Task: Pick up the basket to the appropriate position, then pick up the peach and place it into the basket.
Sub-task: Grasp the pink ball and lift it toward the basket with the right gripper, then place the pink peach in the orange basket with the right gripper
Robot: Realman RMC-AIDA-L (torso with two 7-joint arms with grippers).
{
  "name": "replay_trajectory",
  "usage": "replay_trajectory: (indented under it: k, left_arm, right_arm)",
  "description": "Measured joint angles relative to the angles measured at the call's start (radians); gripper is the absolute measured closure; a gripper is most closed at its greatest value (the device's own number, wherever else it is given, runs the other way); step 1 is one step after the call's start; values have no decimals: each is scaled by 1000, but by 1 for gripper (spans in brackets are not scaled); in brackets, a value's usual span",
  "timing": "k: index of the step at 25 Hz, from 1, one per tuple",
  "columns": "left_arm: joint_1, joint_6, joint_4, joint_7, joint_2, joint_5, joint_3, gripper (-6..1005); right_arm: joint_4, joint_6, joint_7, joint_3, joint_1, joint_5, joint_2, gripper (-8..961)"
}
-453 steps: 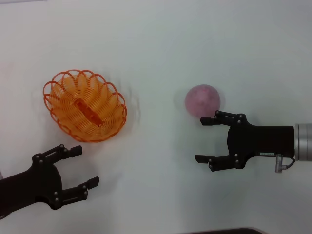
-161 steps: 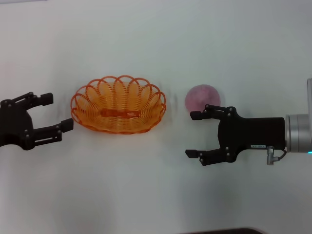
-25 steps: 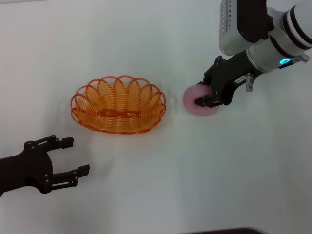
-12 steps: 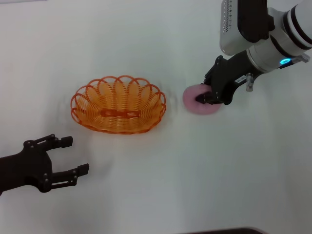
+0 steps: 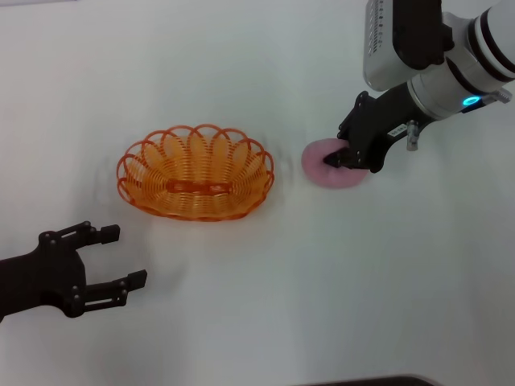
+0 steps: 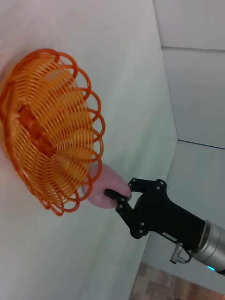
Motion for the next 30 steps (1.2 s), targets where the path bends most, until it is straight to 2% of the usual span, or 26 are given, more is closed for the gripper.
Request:
replay_trajectory:
  k: [6,11,20,30]
  left_arm:
    - [0,0,0,0,0,0,0,155]
    - [0,0,0,0,0,0,0,155]
    - [-5,0,7,-11,0,0,3,155]
    - [-5,3,12,-12,0,0,3,156]
  right_arm:
    - [-40,-20,4,12,-5,6,0,829]
    - [-105,-78,8,32,-15,42,0,831]
    - [-220,-207,7,133,-23,82,-3,829]
    - [-223,-204,-1,113,-28,138,-2,827]
